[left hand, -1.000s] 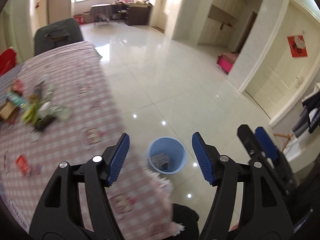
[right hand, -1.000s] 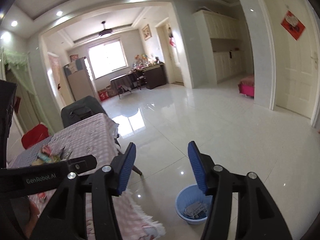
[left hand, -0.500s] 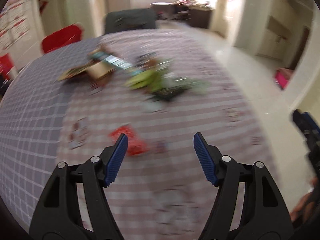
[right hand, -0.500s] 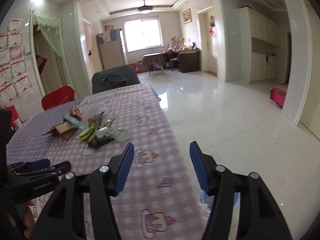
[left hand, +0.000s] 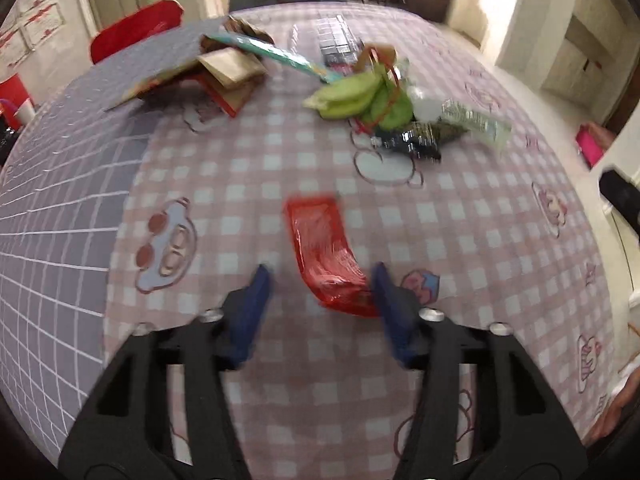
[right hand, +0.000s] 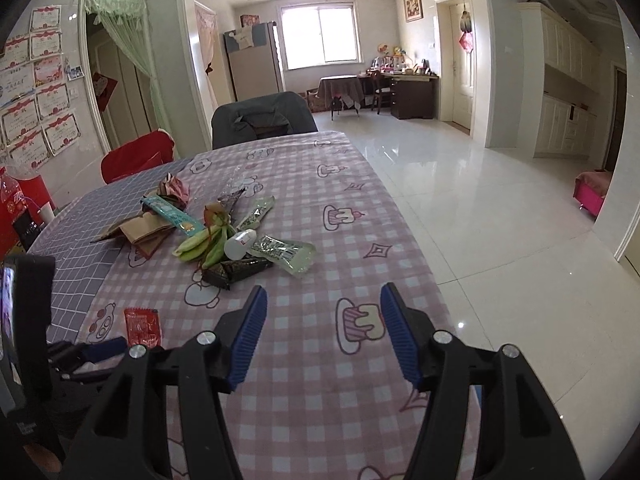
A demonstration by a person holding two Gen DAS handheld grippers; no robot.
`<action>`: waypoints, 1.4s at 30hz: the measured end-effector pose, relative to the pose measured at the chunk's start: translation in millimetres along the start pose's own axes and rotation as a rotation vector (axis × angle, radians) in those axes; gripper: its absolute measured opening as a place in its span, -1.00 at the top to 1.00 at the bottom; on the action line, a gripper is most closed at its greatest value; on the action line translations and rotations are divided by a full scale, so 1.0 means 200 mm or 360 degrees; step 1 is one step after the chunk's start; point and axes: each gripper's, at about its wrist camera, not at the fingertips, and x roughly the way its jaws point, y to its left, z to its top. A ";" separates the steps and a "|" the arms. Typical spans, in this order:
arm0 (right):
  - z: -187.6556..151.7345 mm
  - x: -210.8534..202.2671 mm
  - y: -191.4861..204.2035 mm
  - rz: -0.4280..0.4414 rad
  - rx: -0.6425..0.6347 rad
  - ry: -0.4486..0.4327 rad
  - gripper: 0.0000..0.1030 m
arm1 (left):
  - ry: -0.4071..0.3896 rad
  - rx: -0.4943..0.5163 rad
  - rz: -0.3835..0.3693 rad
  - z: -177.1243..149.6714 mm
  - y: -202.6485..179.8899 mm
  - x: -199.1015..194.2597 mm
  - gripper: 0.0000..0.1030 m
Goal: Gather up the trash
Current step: 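Close the left gripper on the red snack packet and lift it, then close the right gripper on the clear green-labeled packet and lift it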
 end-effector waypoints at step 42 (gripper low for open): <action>0.20 0.70 0.10 0.0306 -0.0158 0.0347 0.34 | -0.0068 -0.0190 -0.0354 0.34 0.17 0.01 0.46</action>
